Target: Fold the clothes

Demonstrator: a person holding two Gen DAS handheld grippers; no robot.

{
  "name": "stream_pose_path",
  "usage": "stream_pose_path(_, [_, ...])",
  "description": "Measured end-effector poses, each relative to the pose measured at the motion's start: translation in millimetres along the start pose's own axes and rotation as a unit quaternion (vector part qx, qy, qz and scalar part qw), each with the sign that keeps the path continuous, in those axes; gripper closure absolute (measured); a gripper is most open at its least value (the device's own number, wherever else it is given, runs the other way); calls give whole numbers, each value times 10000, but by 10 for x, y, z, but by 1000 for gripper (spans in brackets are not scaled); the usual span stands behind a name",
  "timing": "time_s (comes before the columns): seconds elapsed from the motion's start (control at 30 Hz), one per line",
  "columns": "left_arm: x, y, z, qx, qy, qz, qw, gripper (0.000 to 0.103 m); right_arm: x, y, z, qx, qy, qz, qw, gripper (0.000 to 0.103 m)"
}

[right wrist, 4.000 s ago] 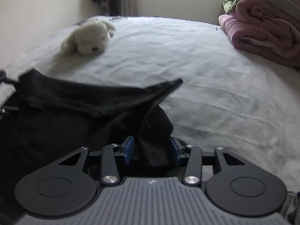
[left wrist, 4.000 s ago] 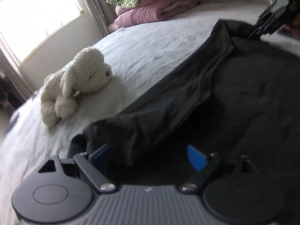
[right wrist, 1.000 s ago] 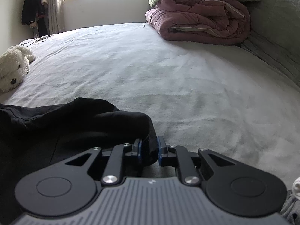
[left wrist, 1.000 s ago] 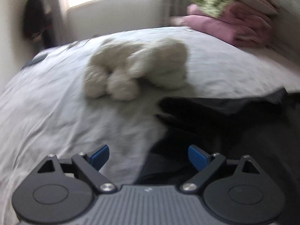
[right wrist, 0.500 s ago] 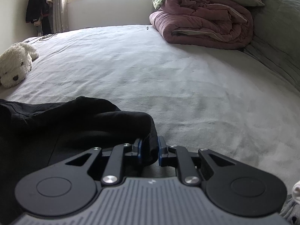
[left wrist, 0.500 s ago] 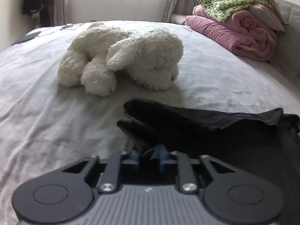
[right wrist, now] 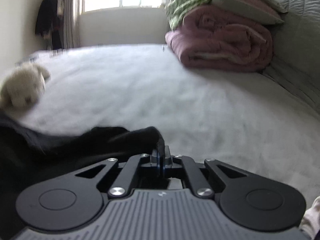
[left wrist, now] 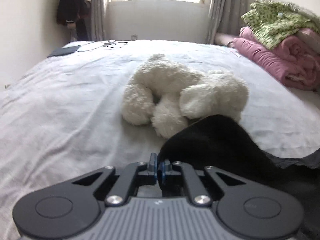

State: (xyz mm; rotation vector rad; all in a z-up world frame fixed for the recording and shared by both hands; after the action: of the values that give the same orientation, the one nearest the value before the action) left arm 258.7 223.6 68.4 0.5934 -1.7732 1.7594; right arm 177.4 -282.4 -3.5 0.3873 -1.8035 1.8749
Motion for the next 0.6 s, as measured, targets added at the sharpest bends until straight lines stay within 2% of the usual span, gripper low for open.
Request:
stream_pose_path(0.07, [-194,111,45,-98,-208,-257,9994,98,-39,26,-50,104,123,-160,9997,101])
stream_pose_path(0.13, [-349,232,31,186,-319,-394,9985,92,-181,154,-29,38,177,-501,9986,101])
stream_pose_path(0.17, [-343,240,-5,329,-366,-322,9983,89,-262,228,-8,-24,192,-689,9974,101])
stream_pose_path(0.2, [-321,237,-45,470,-411,-224,9978,78,-297,260,2,-26,199,-745,9970,102])
stream_pose_path(0.23, [-300,234,-86,611,-456,-125,9970,61,-297,260,2,19,201,-699,9973,101])
stream_pose_path(0.27, [-278,232,-127,752,-502,-27,9959,57,-287,241,-7,102,211,-660,9975,101])
stream_pose_path(0.3, [-235,210,-153,748,-604,70,9953,56,-264,209,-21,205,244,-601,9977,99])
stream_pose_path(0.33, [-187,184,-175,716,-717,167,9947,56,-238,183,-23,273,311,-504,9979,92])
stream_pose_path(0.37, [-139,159,-197,684,-830,264,9939,56,-201,154,-29,311,374,-361,9982,90])
stream_pose_path(0.43, [-53,215,-179,670,-697,249,9950,56,-109,106,-86,404,267,-31,9988,90])
stream_pose_path(0.5, [34,280,-155,661,-534,216,9962,57,-4,46,-227,545,-80,179,9983,90])
stream_pose_path(0.6, [162,391,-82,579,-284,154,9978,58,99,3,-483,722,-810,166,9940,90])
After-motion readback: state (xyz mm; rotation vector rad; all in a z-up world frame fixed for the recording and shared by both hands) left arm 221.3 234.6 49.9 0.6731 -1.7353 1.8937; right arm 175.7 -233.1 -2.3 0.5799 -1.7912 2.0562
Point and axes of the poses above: each gripper's, at about its wrist camera, not at the fingertips, and x roughly against the way its jaws point, z to its right, y to its underside, the point moved 2 cm from there along -x, roughly the way its jaws point, and after that the axes turned 6 degrees about y, right-handed, at the moved point
